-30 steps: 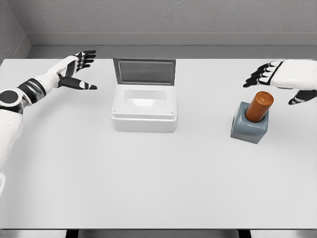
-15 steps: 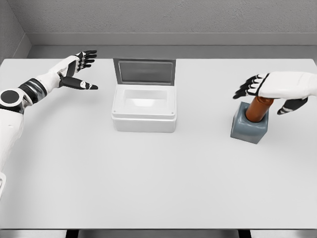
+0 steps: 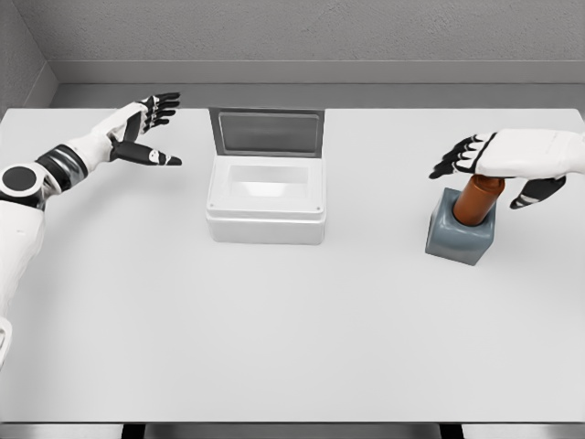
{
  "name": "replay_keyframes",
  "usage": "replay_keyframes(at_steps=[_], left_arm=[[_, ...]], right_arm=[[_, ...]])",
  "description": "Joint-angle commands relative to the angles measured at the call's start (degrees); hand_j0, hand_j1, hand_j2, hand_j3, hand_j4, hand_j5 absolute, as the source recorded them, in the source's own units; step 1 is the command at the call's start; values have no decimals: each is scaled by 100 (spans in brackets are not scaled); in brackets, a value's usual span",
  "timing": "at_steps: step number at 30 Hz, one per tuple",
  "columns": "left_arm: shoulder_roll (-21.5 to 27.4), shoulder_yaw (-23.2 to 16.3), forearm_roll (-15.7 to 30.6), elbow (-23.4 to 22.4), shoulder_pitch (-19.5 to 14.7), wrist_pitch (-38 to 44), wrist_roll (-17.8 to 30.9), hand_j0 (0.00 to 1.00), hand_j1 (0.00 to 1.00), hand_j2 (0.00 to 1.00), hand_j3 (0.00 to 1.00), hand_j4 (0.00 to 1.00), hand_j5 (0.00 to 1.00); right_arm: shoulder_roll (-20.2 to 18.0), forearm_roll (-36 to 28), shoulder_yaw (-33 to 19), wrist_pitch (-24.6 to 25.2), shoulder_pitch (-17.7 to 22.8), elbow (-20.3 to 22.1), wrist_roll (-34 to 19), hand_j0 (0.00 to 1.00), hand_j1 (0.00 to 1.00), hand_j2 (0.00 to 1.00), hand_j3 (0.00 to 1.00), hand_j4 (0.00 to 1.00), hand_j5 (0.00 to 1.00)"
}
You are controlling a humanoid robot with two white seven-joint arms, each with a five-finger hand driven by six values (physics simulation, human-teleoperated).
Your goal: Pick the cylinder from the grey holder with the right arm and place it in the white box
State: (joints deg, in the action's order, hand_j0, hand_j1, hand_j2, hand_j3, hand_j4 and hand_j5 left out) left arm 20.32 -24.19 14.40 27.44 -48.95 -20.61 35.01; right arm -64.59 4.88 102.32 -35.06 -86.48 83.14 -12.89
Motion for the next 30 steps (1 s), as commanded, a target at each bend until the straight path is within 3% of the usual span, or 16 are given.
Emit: replay_keyframes(at_steps=[1,3,6,8,13,30], left_arm=[[-1,29,36,16,0,4,-1,100,100,100,100,100,100],[7,29,36,16,0,4,-1,100,100,100,100,100,100],[43,29,27,-2,0,13,-1,100,100,100,100,100,100],[51,29,27,-2,0,13,-1,100,100,100,100,100,100],[16,20,27,-2,0,5,-1,100,100,100,100,100,100],[16,11,36,25,9,4,-1,100,100,100,100,100,100]], right_arm=[[-10,-14,-2,6,0,-26,-20,99,99,99,99,99,99],[-10,-5,-2,6,35,-26,-29,90,90,90,90,90,90],[-18,4,-2,6,35,1,-29,86,86,86,86,86,86],[-10,4,7,6,35,-8,-47,71,71,71,71,71,71],[-18,-5,7,6,35,-26,-99,49,49,49,49,49,49],[-45,-40,-72,6,-44,-26,-99,40,40,40,40,40,40]])
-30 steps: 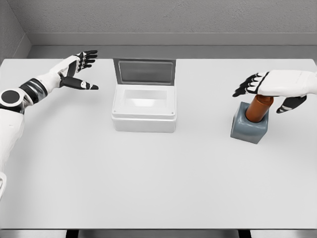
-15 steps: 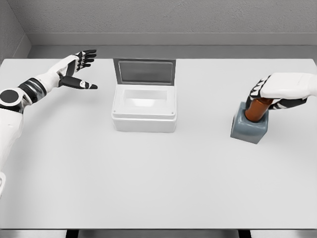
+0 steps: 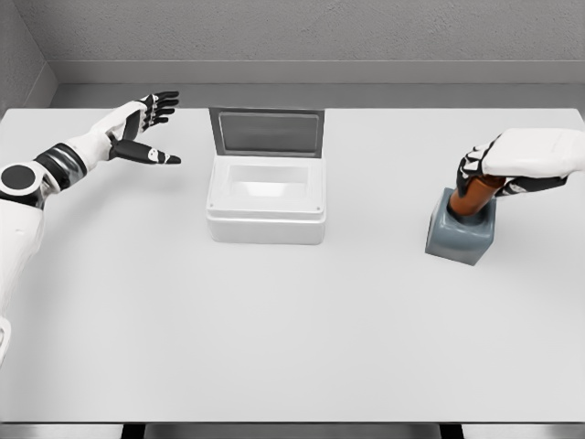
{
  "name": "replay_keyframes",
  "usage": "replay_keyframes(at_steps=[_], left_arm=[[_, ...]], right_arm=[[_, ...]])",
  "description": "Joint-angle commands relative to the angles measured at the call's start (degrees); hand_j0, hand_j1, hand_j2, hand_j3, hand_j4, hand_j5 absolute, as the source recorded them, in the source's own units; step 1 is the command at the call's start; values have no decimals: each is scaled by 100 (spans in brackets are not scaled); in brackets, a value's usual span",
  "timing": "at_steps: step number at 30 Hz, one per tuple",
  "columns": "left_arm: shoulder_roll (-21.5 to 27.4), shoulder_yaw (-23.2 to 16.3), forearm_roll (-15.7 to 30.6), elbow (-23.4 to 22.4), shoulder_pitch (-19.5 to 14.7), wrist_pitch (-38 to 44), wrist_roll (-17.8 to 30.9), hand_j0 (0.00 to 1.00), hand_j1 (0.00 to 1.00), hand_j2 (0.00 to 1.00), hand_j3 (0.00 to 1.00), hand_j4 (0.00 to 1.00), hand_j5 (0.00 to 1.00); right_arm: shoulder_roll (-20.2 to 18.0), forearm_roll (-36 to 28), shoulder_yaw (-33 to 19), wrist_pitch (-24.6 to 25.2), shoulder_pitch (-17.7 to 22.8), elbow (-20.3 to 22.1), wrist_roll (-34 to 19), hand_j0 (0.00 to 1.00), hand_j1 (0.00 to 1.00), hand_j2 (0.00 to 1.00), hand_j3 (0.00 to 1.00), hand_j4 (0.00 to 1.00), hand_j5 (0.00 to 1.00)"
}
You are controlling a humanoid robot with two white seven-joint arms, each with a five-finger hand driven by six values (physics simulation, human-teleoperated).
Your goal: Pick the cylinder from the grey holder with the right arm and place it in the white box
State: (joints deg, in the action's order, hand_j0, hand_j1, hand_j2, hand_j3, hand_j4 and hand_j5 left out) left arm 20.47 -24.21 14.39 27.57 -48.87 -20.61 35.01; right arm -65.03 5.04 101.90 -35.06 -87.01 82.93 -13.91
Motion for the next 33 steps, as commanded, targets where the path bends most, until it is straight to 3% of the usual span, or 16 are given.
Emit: replay_keyframes(at_steps=[1,15,23,33], left_arm=[[1,21,38,12,-9,4,-1,100,100,100,100,100,100],[10,21,38,12,0,4,-1,100,100,100,100,100,100],[27,30,38,30,0,4,-1,100,100,100,100,100,100],[80,30,38,47,-44,13,-1,100,100,100,100,100,100]], right_arm=[[-36,-65,-118,6,0,-5,3,40,40,40,40,40,40],[96,-109,-496,6,-272,57,3,39,39,39,39,39,39],[799,-83,-601,6,-369,144,-24,37,37,37,37,37,37],[1300,-65,-680,6,-396,575,-226,37,37,37,37,37,37]])
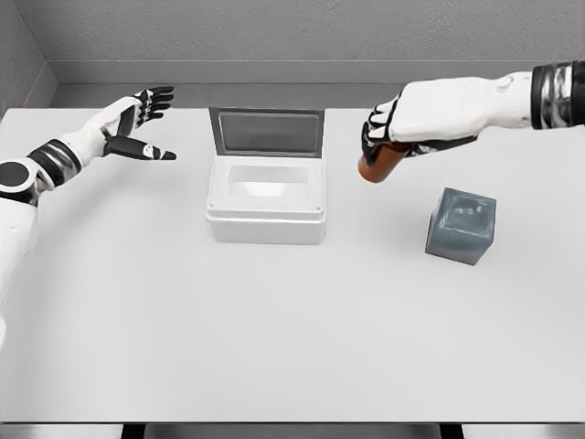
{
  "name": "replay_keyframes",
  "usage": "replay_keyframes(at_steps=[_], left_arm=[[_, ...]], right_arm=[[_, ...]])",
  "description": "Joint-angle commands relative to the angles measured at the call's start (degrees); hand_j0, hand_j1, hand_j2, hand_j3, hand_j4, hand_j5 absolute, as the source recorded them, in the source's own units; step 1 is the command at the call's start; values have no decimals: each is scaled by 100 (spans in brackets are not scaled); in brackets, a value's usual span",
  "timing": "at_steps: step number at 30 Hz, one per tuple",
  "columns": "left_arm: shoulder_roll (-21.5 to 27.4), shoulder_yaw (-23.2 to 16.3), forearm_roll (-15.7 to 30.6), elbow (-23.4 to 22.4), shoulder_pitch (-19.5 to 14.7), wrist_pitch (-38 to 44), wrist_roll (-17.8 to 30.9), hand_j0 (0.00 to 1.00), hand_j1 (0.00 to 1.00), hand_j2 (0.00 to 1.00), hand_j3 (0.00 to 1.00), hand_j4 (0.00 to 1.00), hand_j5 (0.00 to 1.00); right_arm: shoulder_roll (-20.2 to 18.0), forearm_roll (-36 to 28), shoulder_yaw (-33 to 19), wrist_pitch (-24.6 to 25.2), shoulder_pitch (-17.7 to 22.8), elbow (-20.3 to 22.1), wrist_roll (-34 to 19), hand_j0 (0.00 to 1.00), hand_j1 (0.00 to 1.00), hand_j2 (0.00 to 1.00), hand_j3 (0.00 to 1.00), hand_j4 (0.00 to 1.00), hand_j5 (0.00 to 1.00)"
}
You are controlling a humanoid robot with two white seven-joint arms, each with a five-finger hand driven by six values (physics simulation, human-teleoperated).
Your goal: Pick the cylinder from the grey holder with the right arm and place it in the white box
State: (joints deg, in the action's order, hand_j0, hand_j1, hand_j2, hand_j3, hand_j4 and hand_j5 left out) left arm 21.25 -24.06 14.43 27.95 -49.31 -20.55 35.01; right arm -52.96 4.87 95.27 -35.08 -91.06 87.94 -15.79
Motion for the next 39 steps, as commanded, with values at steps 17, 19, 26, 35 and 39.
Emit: replay_keyframes(at_steps=[17,19,26,35,39], left_arm=[[-51,15,25,-44,-9,33,-1,100,100,100,100,100,100],[-51,15,25,-44,-9,33,-1,100,100,100,100,100,100],[-16,15,25,-44,-9,42,-1,100,100,100,100,100,100],[2,15,33,-44,-9,42,-1,100,100,100,100,100,100],[2,15,33,-44,-9,42,-1,100,100,100,100,100,100]], right_arm=[[787,-56,-44,8,26,30,-205,37,37,37,37,37,37],[795,-48,-52,8,53,-101,-214,37,37,37,37,37,37],[1200,-39,-26,8,105,-374,-214,37,37,37,37,37,37],[1349,-30,-44,8,158,-708,-293,37,37,37,37,37,37],[1428,-48,-61,8,149,-840,-293,37,37,37,37,37,37]])
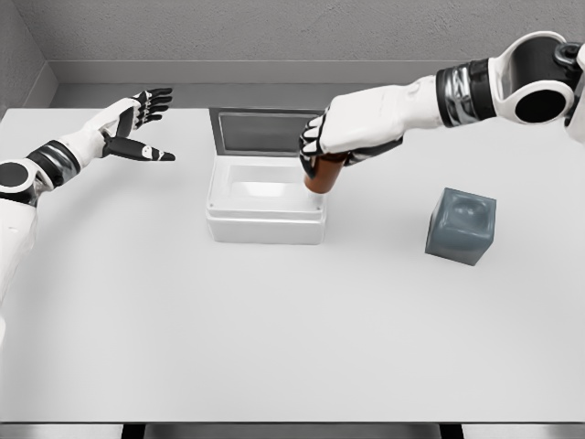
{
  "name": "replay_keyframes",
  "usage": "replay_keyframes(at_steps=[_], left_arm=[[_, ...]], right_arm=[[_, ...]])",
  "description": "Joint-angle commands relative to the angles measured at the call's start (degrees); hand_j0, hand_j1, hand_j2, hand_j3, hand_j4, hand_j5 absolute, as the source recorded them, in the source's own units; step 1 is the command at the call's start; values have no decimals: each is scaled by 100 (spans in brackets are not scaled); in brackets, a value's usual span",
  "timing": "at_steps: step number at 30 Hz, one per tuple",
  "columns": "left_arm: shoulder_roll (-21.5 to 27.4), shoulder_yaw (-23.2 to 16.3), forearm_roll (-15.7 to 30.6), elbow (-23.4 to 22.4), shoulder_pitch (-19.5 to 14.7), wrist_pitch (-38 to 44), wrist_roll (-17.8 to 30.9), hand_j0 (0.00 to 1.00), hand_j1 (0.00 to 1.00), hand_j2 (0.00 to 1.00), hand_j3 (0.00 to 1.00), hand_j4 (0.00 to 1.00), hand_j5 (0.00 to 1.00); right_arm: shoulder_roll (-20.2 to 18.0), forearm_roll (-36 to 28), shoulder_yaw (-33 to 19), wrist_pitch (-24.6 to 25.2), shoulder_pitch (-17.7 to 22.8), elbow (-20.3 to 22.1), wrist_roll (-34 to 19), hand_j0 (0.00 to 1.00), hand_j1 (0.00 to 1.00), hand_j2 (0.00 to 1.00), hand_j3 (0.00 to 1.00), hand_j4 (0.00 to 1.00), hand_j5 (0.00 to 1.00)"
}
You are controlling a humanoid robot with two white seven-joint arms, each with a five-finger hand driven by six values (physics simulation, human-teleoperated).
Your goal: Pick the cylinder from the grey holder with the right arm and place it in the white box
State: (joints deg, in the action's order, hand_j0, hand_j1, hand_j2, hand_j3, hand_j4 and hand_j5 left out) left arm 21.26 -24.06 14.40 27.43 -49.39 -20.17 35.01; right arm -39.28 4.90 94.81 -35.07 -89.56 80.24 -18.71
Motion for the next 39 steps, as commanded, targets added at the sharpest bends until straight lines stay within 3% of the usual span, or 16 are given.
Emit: replay_keyframes(at_steps=[1,24,26,28,37,39], left_arm=[[9,15,37,8,0,5,-1,100,100,100,100,100,100],[9,129,37,-1,0,66,-1,100,100,100,100,100,100],[9,129,37,-1,0,66,-1,100,100,100,100,100,100],[9,138,37,-1,0,66,-1,100,100,100,100,100,100],[9,129,37,8,9,66,-1,100,100,100,100,100,100],[18,129,37,8,9,66,-1,100,100,100,100,100,100]], right_arm=[[78,-59,-15,7,0,-79,-1,37,37,37,37,37,37],[430,-33,-24,7,167,-597,-72,38,38,38,38,38,38],[430,-33,-33,7,158,-606,-80,46,46,46,46,46,46],[430,-15,-33,7,158,-597,-54,80,80,80,80,80,80],[430,-7,-156,7,167,-501,-63,87,87,87,87,87,87],[368,-7,-305,7,158,-281,-54,87,87,87,87,87,87]])
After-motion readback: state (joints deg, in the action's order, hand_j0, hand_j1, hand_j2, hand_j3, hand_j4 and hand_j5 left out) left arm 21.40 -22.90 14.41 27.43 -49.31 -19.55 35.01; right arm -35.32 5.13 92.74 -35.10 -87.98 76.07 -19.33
